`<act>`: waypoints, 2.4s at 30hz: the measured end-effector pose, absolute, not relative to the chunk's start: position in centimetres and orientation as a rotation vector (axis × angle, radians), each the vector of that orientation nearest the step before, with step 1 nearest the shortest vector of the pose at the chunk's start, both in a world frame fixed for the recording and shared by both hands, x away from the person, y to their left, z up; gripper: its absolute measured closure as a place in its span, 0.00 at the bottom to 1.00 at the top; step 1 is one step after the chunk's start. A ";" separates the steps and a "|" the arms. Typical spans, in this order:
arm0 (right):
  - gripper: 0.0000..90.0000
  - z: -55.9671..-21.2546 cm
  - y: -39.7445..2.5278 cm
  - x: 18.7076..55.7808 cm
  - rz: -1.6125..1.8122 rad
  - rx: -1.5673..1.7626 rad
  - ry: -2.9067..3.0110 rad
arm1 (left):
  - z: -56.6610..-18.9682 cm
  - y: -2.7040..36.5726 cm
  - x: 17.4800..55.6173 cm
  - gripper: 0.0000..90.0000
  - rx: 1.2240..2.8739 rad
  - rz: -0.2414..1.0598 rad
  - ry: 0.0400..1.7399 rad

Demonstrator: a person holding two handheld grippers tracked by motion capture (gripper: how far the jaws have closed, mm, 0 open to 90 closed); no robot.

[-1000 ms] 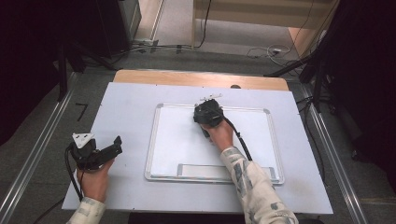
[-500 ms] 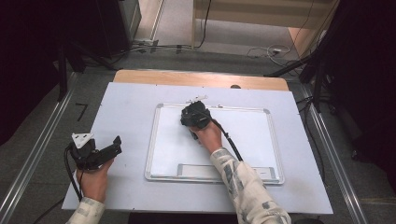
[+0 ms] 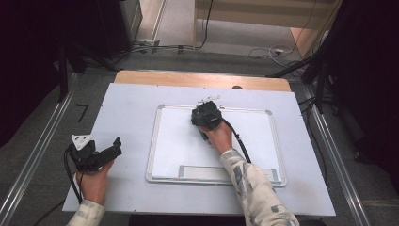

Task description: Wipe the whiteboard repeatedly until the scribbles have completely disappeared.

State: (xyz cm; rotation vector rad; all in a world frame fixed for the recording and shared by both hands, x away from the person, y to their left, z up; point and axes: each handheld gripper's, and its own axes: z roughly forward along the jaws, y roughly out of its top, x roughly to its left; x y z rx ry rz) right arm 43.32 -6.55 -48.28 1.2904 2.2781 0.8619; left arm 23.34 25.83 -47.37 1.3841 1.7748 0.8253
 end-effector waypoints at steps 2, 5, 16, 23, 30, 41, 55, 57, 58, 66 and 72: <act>0.42 -48.3 -7.4 43.4 0.860 1.310 2.264 | -47.4 25.7 23.4 0.05 1.384 0.825 1.773; 0.42 -48.3 -8.8 43.5 0.856 1.335 2.245 | -47.4 25.6 23.4 0.05 1.385 0.826 1.773; 0.42 -48.2 -13.0 43.7 0.839 1.396 2.189 | -47.5 25.5 23.5 0.05 1.395 0.826 1.775; 0.42 -48.2 -15.2 43.7 0.837 1.408 2.175 | -47.5 25.5 23.5 0.04 1.396 0.826 1.774; 0.42 -48.3 -16.5 43.5 0.851 1.419 2.150 | -47.5 25.5 23.5 0.05 1.390 0.825 1.778; 0.42 -48.2 -17.8 43.3 0.852 1.424 2.133 | -47.5 25.5 23.5 0.04 1.393 0.825 1.783; 0.42 -48.0 -19.6 42.3 0.859 1.441 2.119 | -47.6 25.1 23.8 0.05 1.400 0.822 1.781; 0.42 -48.1 -19.5 42.3 0.855 1.437 2.122 | -47.6 25.2 23.8 0.04 1.401 0.822 1.780; 0.42 -48.1 -19.5 42.3 0.854 1.437 2.121 | -47.6 25.2 23.8 0.05 1.399 0.821 1.781; 0.42 -48.0 -19.5 42.2 0.848 1.435 2.120 | -47.6 25.2 23.9 0.04 1.396 0.822 1.779; 0.42 -48.0 -19.5 42.1 0.844 1.434 2.123 | -47.6 25.2 23.8 0.05 1.397 0.821 1.778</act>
